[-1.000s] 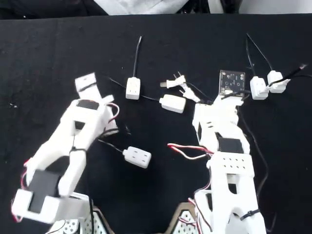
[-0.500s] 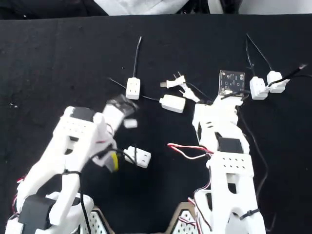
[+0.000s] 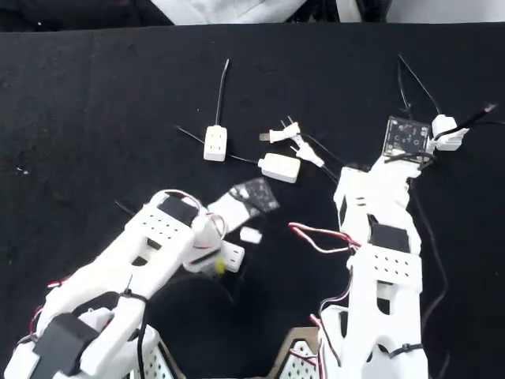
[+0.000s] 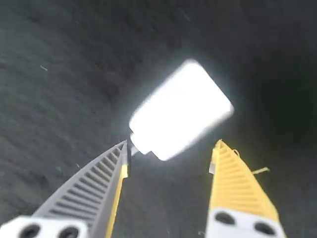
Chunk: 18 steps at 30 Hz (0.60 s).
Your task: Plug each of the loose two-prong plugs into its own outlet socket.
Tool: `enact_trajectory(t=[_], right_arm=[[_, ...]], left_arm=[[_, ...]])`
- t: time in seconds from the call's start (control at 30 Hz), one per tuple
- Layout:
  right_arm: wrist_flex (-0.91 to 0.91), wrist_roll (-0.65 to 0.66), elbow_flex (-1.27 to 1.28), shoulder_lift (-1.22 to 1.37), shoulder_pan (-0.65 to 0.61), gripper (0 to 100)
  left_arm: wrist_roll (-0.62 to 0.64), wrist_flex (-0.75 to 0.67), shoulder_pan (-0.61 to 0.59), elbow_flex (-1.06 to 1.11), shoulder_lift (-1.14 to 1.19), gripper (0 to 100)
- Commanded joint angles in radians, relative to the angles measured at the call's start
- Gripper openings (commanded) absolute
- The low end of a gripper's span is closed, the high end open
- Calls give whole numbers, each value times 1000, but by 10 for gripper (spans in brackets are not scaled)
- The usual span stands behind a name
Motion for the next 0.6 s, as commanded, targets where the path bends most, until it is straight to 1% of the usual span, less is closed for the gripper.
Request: enact_trajectory(t=[0.0, 0.13, 0.2, 0.37, 0.43, 0.57], right_arm=[[-20, -8, -70, -2, 37, 53], [-15, -9, -85, -2, 63, 53], [-15, -31, -85, -2, 63, 53], [-15, -41, -84, -2, 63, 53], [-15, -41, -84, -1, 63, 53], [-15, -41, -84, 1, 61, 53]], left_arm=[[35, -49, -12, -24, 55, 313], [37, -46, -22, -137, 180, 305], [40, -43, -35, -216, 230, 302], [124, -43, -56, -384, 338, 305], [126, -41, -58, -414, 365, 305], [121, -20, -51, -403, 397, 303]])
